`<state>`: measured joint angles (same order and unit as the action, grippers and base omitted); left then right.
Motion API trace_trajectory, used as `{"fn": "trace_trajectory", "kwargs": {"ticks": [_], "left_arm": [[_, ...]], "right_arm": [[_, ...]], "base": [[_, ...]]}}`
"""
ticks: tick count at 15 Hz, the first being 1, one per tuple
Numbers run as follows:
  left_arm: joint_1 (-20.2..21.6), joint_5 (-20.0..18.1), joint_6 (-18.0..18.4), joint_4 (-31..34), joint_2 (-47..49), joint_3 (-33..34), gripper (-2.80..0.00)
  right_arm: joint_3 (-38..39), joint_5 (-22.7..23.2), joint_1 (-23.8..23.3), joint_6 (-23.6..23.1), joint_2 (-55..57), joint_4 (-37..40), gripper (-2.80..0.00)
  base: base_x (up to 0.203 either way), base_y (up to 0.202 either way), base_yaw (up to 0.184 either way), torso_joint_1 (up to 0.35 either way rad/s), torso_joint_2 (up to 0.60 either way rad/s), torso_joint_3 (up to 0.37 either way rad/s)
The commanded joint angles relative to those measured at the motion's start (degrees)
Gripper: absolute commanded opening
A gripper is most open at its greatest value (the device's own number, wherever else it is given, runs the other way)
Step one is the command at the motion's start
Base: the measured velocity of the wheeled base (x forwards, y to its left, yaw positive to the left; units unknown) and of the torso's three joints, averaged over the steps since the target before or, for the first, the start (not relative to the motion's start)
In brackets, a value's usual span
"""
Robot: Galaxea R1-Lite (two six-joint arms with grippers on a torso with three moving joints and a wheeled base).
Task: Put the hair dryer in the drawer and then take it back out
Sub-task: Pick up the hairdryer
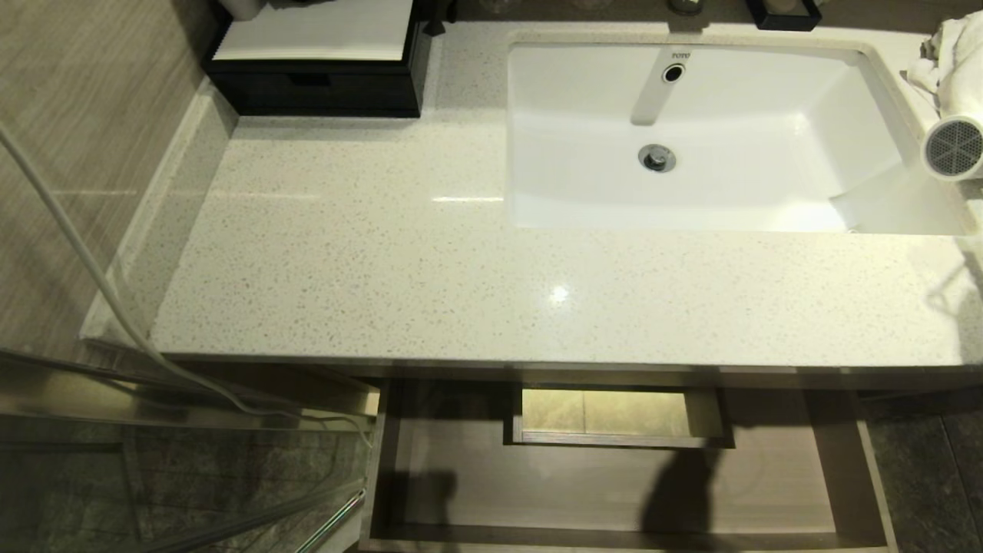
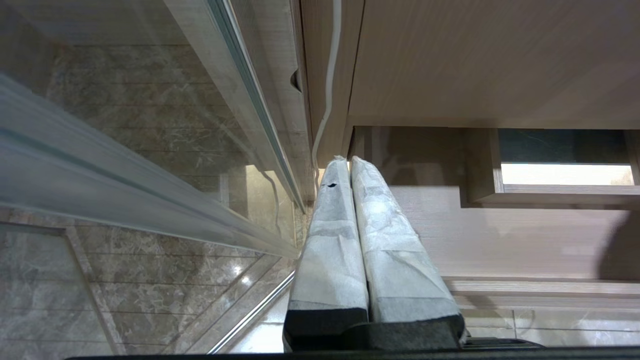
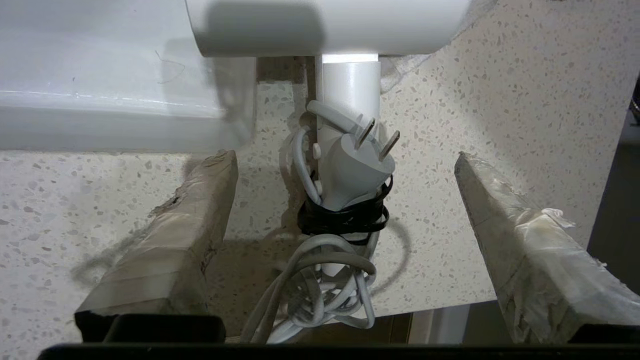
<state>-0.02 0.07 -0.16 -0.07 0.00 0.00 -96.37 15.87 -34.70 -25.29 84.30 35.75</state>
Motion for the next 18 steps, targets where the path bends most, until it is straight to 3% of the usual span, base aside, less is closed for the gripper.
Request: {"fn": "trace_trajectory", "kwargs": {"ticks": [1,7,16,18], "left_arm": [[0.02,0.02,-0.02,-0.01,0.00,0.02,-2.80],[0.02,0.02,-0.02,-0.01,-0.08,0.09,-2.80],[0.02,0.02,-0.02,-0.01,-0.09,0.09,-2.80],[0.02,0.02,-0.02,-0.01,-0.09,0.09,-2.80]], "right_arm": [[0.21,0.18,-1.62,-0.85,0.43,1.22,0.00],[0.74,0.20,-3.53,-1.01,1.08,9.97,0.00],[-0.31,2.57,-3.45,-0.72,6.13,9.18,0.00],[-0.66,5.22,-3.45,-0.81,7.03,9.24,0.00]], "base": [[0.000,0.000,0.000,0.000,0.00,0.000],[0.000,0.000,0.000,0.000,0.00,0.000],[0.000,0.000,0.000,0.000,0.00,0.000],[0.000,0.000,0.000,0.000,0.00,0.000]]}}
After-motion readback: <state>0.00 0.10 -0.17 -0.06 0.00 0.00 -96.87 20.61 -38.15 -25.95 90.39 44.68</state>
